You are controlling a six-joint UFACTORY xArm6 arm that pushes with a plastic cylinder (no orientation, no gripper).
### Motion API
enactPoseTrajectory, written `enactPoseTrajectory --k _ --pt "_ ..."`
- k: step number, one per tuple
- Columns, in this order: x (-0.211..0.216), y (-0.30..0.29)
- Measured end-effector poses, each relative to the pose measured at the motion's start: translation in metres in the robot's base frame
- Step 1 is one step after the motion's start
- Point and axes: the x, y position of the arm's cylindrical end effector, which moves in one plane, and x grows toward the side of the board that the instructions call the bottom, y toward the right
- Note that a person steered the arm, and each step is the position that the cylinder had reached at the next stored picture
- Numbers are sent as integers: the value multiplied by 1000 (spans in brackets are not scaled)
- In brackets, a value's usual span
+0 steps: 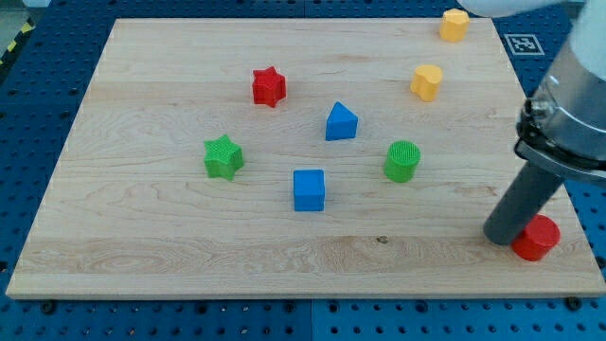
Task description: Push the blue cube to the red circle
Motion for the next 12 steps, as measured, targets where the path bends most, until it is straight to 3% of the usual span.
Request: enactPoseTrajectory --k 1,2,4,5,12 --pt "7 1" --pt "16 -56" --pt "-6 -267" --pt "-62 -268" --pt "-34 -158"
